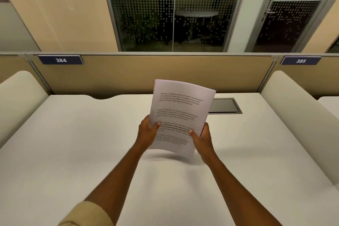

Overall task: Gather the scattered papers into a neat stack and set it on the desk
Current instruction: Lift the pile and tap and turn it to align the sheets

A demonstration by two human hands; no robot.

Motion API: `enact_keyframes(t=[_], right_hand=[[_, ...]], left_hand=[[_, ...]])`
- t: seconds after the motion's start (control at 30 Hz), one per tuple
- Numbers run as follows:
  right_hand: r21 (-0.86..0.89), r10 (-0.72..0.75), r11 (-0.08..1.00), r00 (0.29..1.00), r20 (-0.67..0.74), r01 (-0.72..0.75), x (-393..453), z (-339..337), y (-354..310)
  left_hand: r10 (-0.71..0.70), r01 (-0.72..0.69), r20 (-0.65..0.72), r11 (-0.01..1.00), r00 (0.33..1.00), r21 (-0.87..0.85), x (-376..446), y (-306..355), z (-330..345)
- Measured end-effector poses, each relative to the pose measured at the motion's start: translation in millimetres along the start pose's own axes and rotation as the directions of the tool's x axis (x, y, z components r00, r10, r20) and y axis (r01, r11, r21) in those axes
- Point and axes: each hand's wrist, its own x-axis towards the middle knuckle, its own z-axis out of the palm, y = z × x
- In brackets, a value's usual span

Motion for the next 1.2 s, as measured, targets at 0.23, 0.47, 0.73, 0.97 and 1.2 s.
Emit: enact_keyframes(t=[0.23, 0.47, 0.73, 0.97, 1.2], right_hand=[[0.218, -0.058, 0.972, 0.987, -0.148, 0.09, 24, -29, -39], [0.051, -0.126, 0.99, 0.984, -0.123, 0.133, 32, -61, -44], [-0.17, -0.137, 0.973, 0.982, 0.133, 0.159, 32, -63, -44], [-0.153, -0.14, 0.976, 0.984, 0.111, 0.156, 30, -59, -52], [-0.137, -0.103, 0.984, 0.989, 0.102, 0.117, 26, -69, -44]], left_hand=[[0.059, -0.164, 0.254, 0.897, 0.965, 0.411, 46, 54, -38], [0.033, -0.351, 0.496, 0.748, 0.868, 0.564, 64, 99, -51], [-0.005, -0.471, 0.593, 0.603, 0.805, 0.644, 60, 112, -35], [-0.011, -0.447, 0.575, 0.618, 0.818, 0.647, 57, 106, -24], [-0.045, -0.337, 0.48, 0.656, 0.876, 0.676, 58, 80, -55]])
